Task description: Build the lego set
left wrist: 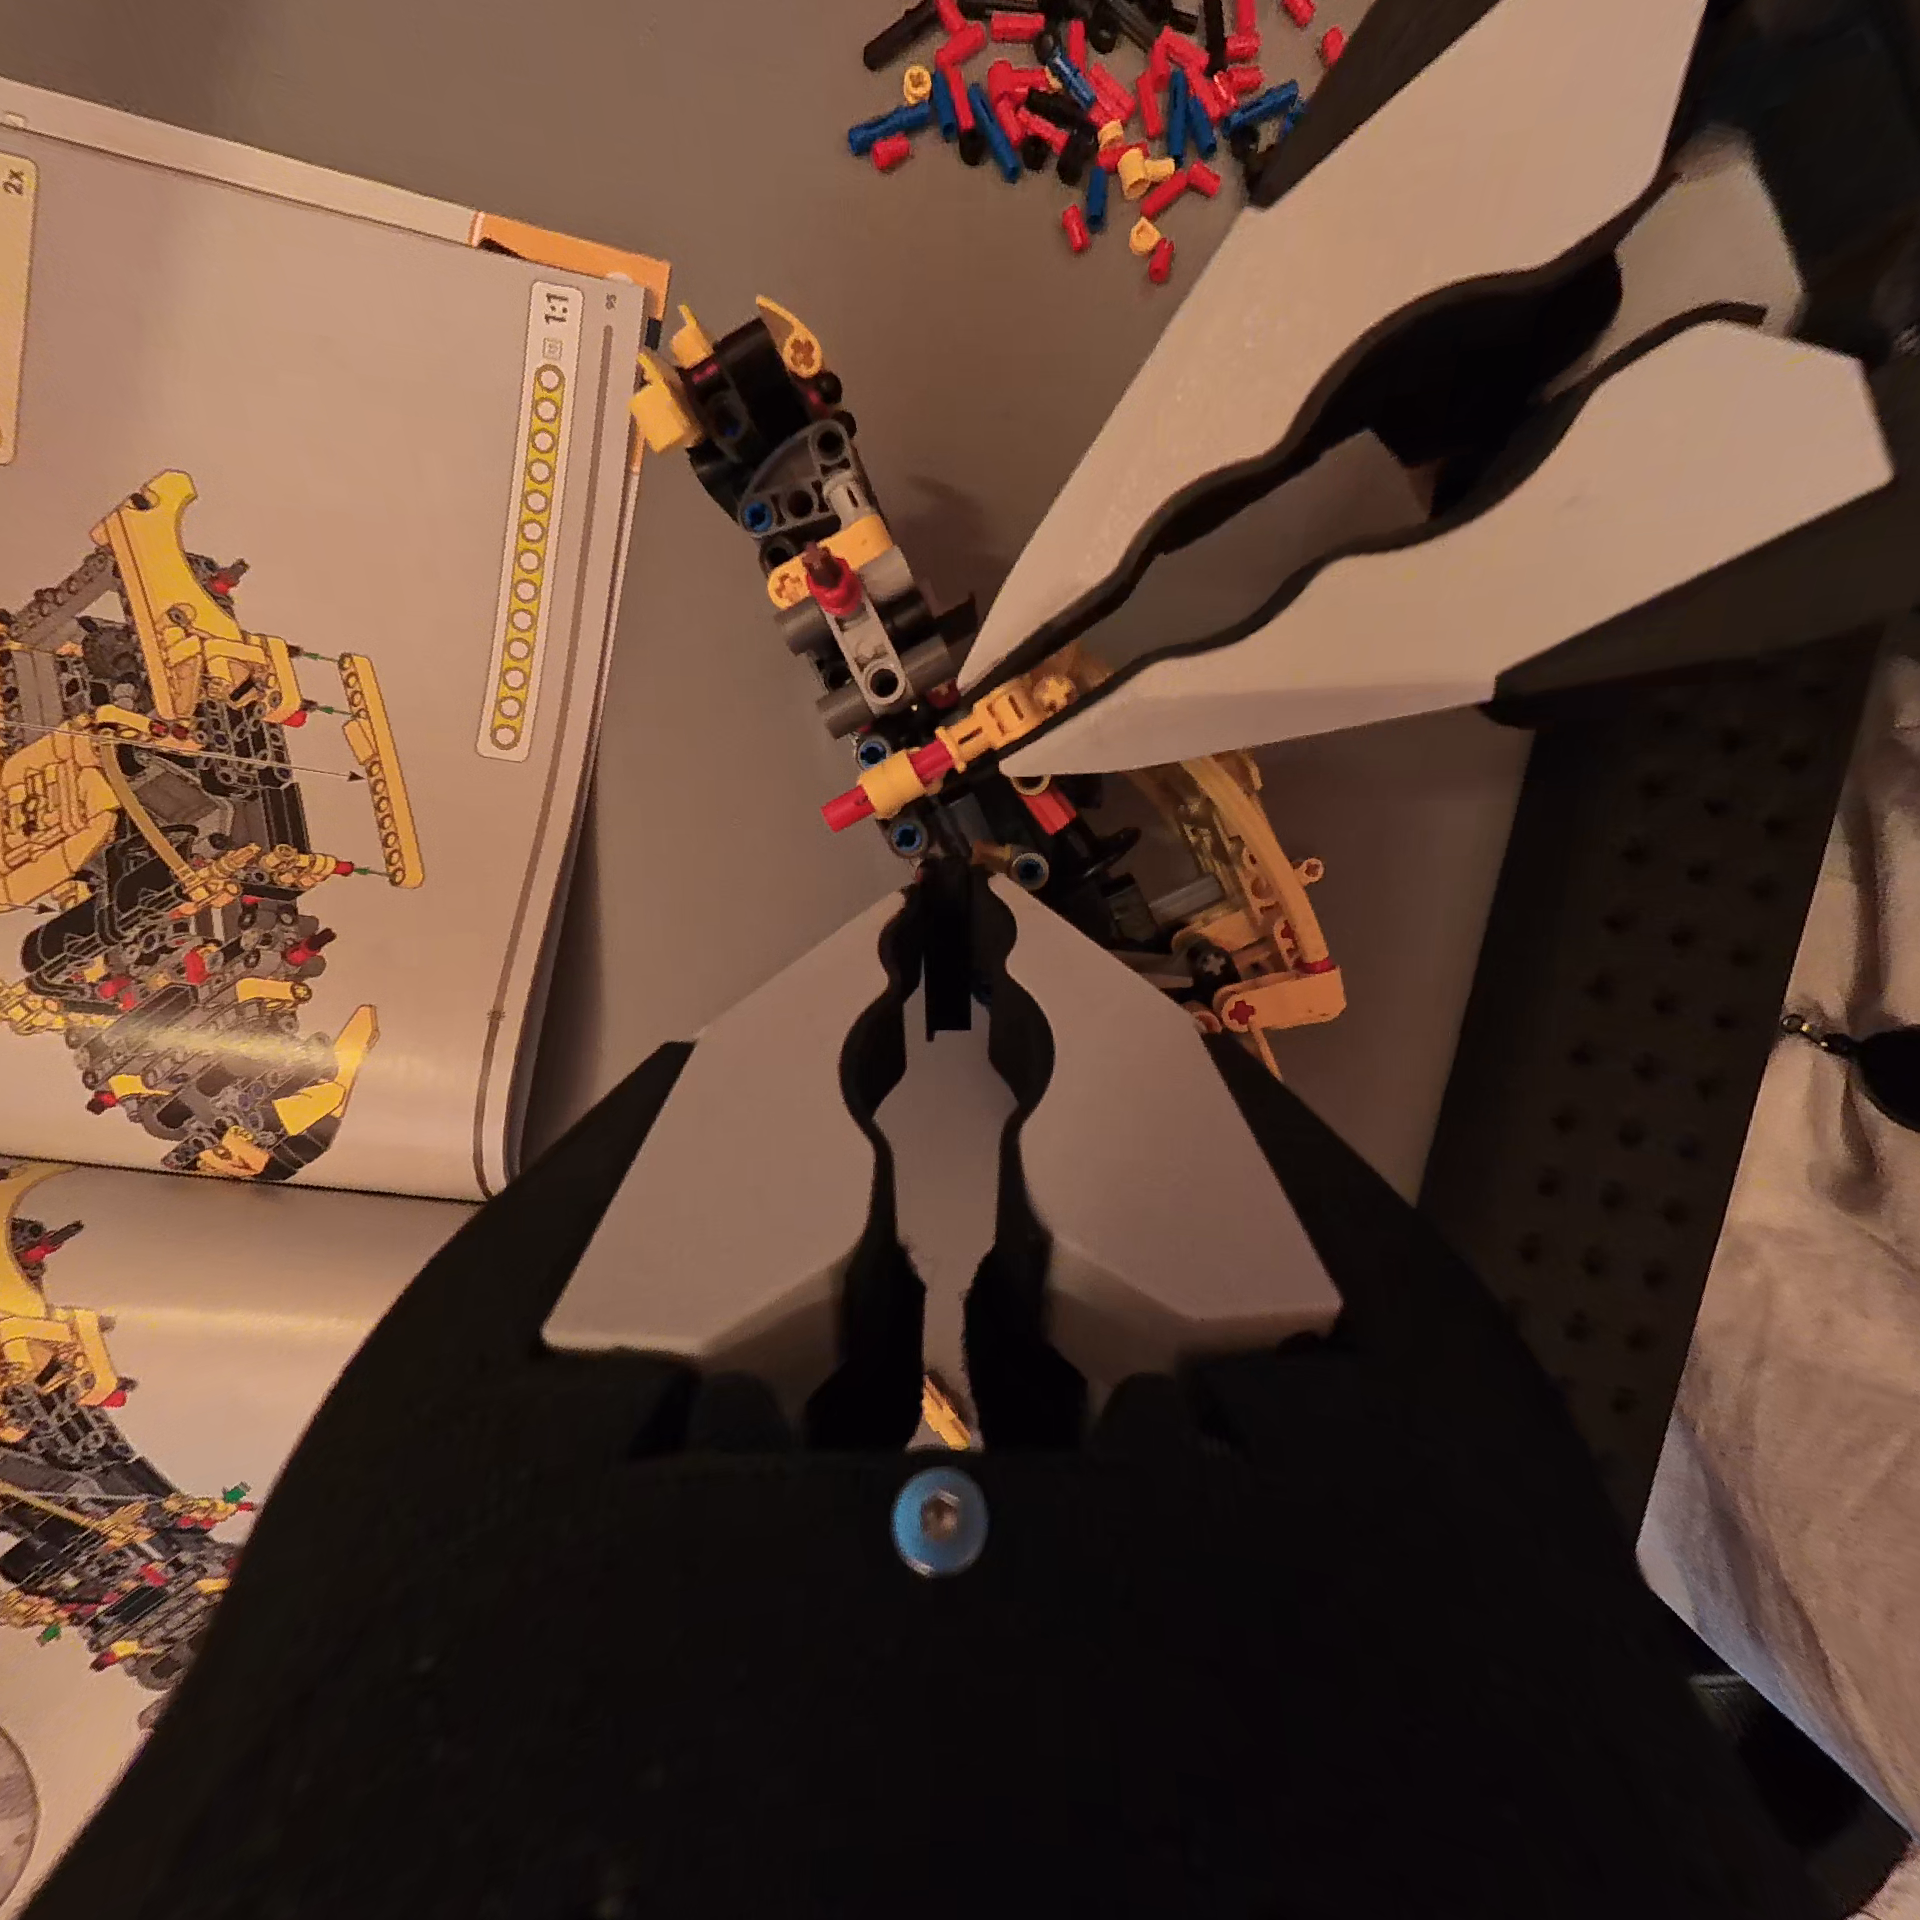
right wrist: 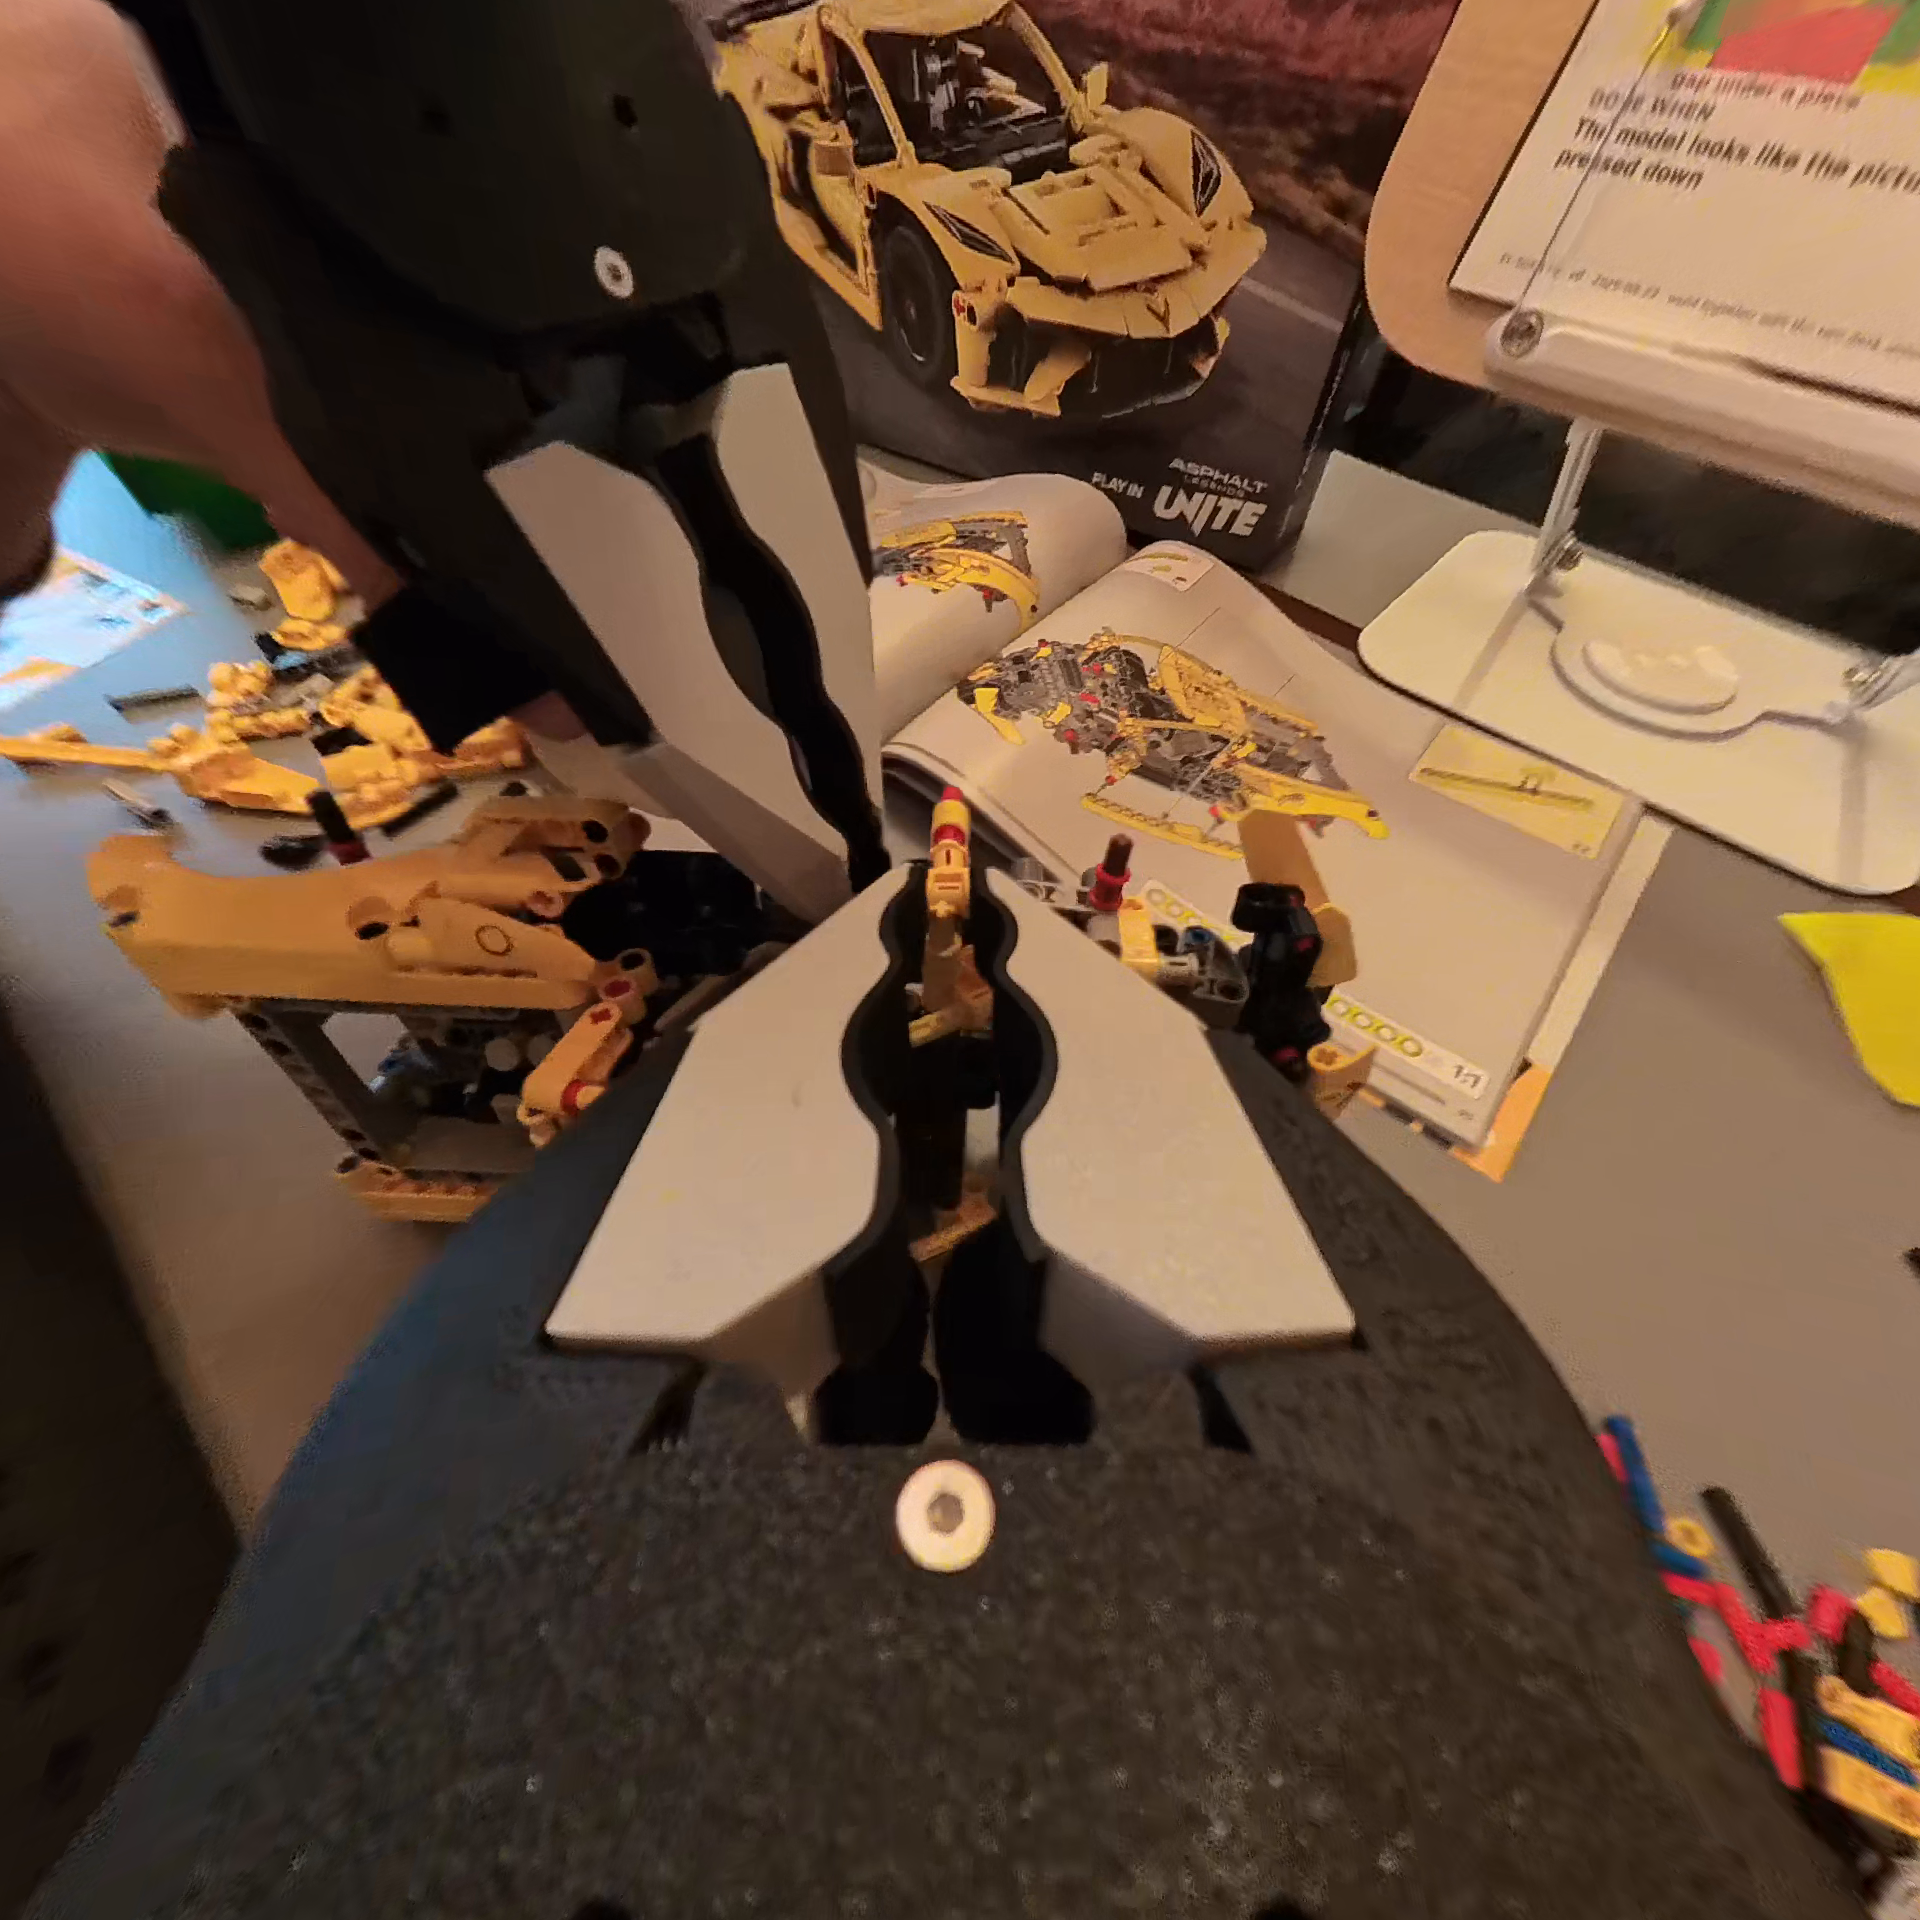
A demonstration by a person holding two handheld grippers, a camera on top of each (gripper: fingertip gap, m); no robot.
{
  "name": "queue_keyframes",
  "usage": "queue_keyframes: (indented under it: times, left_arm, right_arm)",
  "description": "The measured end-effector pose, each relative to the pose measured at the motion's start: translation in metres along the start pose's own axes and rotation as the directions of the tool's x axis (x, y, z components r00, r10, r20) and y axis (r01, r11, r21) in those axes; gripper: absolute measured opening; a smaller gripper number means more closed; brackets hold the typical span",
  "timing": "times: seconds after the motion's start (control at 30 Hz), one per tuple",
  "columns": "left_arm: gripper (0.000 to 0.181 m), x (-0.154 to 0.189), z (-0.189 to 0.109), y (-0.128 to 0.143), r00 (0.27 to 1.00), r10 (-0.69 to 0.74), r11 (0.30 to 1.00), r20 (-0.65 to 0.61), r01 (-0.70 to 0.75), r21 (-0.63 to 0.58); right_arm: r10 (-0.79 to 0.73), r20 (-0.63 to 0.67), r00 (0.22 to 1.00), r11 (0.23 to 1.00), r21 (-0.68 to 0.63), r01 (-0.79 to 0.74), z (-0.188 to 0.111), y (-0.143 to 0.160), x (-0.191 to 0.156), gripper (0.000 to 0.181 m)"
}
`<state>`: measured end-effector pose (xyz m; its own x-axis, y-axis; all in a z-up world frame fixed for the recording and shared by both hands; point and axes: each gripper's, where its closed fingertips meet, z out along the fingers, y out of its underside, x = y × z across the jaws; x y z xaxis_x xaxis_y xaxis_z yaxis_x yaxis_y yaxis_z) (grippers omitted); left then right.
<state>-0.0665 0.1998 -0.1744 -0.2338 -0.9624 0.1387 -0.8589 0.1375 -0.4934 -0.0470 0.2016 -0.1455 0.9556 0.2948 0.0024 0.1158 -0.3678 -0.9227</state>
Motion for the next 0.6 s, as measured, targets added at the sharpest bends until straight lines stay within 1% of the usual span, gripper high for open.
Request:
queue_keyframes:
  times: [0.1,0.2,0.23,0.27,0.33,0.4,0.5,0.6]
  left_arm:
    - [0.008,0.0004,0.0001,-0.0002,1.0,0.011,1.0,0.011,-0.011,-0.004]
    - [0.008,0.0004,0.0,-0.0001,0.999,0.027,1.0,0.025,-0.027,-0.009]
    - [0.008,0.0005,0.0,-0.0001,0.999,0.028,1.0,0.027,-0.028,-0.009]
    - [0.008,0.0009,0.0,-0.0004,0.999,0.027,1.0,0.025,-0.027,-0.009]
    - [0.008,0.0019,0.0002,-0.0008,1.0,0.024,1.0,0.017,-0.024,-0.005]
    - [0.008,0.0024,0.0005,-0.0013,1.0,0.023,1.0,0.012,-0.023,-0.003]
    - [0.008,0.0025,0.0005,-0.0013,0.999,0.028,1.0,0.019,-0.028,-0.006]
    - [0.008,0.0027,0.0005,-0.0012,0.999,0.032,0.999,0.024,-0.032,-0.008]
  right_arm:
    - [0.092,0.034,0.995,0.996,0.006,-0.092,-0.0005,0.0004,-0.0004,0.007]
    - [0.219,0.083,0.972,0.975,0.013,-0.221,-0.0003,0.0007,-0.0012,0.006]
    - [0.22,0.089,0.971,0.975,0.014,-0.222,-0.0003,0.0008,-0.0014,0.006]
    - [0.173,0.076,0.982,0.984,0.018,-0.175,-0.0008,0.0008,-0.0013,0.006]
    - [0.002,0.011,1.0,1.0,0.015,-0.002,-0.002,0.001,-0.0011,0.006]
    - [-0.193,-0.064,0.979,0.981,-0.018,0.192,-0.0029,0.0012,0.0,0.006]
    - [-0.418,-0.138,0.898,0.908,-0.076,0.411,-0.003,0.0008,0.0002,0.006]
    - [-0.611,-0.171,0.773,0.792,-0.143,0.594,-0.0032,0.0002,0.0005,0.006]
